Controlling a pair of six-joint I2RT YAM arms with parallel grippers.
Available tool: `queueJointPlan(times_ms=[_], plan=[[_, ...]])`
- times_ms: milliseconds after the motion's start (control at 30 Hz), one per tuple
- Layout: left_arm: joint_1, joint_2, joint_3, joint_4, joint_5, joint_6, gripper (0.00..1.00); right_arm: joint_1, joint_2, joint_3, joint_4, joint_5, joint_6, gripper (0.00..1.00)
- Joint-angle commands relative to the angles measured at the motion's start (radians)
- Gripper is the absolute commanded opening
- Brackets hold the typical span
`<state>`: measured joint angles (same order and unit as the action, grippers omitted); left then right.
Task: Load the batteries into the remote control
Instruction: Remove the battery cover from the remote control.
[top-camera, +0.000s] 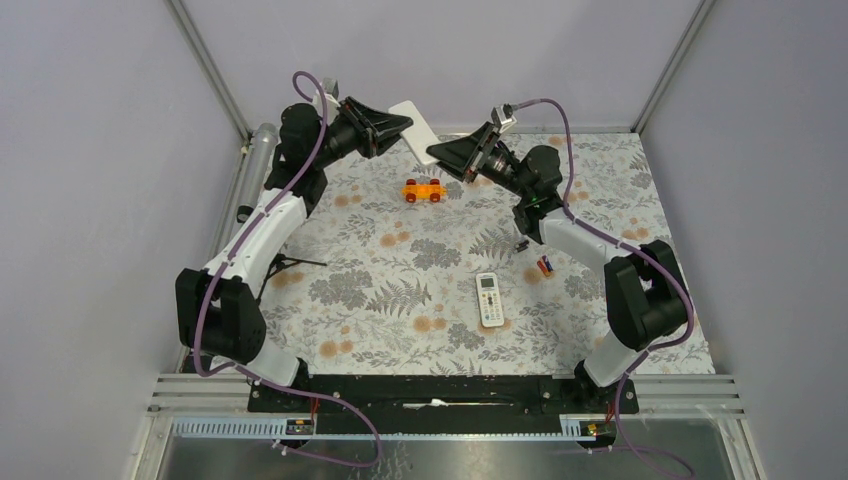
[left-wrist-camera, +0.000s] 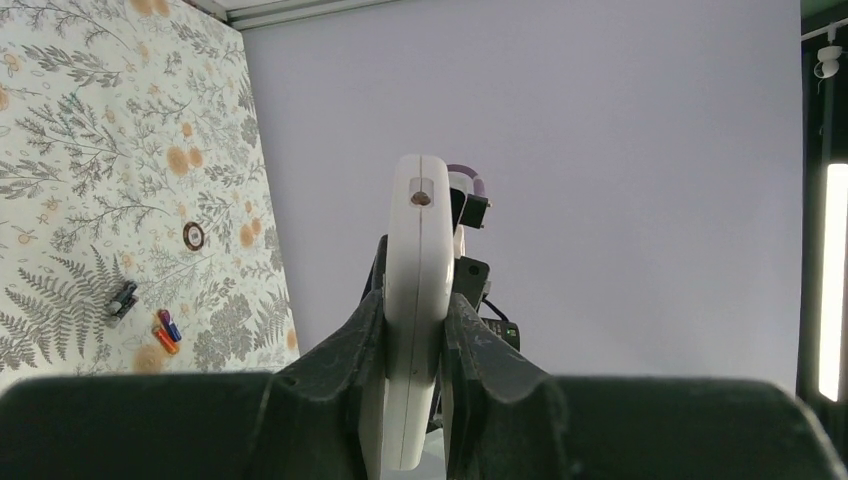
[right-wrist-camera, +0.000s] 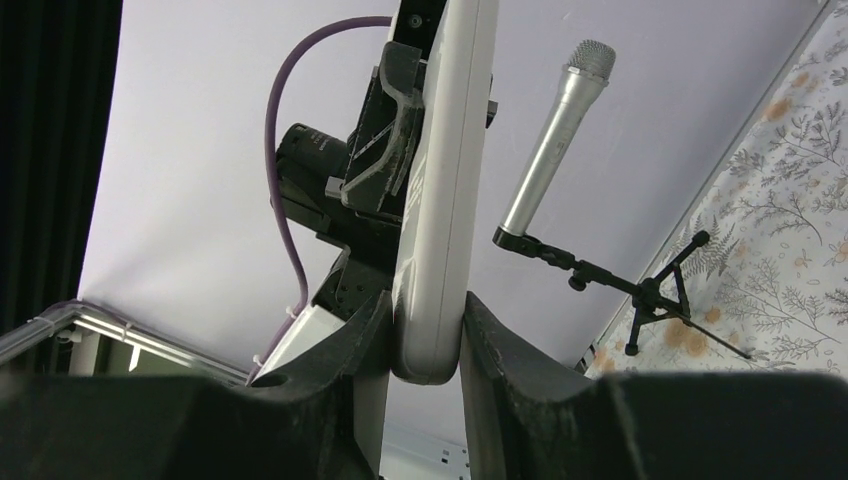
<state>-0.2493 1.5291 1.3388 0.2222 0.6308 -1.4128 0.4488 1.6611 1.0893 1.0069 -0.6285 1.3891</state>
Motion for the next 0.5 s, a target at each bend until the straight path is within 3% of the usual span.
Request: queueJointPlan(times_ms=[0, 167, 333, 467], plan=[[0.021, -0.031, 0.049, 0.202, -0.034, -0.116, 0.0, 0.008, 0.015, 0.018, -0.145, -0.126, -0.109, 0.34], [0.007, -0.061, 0.011, 0.195, -0.065, -0.023, 0.0, 0.008, 0.046, 0.069, -0.209, -0.01, 0.005, 0.62], [-0.014, -0.078, -0.051, 0.243, -0.088, 0.029, 0.0, 0.01, 0.113, 0.121, -0.107, -0.004, 0.183, 0.7], [-0.016, -0.093, -0.068, 0.221, -0.107, 0.082, 0.0, 0.01, 0.117, 0.126, -0.099, -0.007, 0.195, 0.71]])
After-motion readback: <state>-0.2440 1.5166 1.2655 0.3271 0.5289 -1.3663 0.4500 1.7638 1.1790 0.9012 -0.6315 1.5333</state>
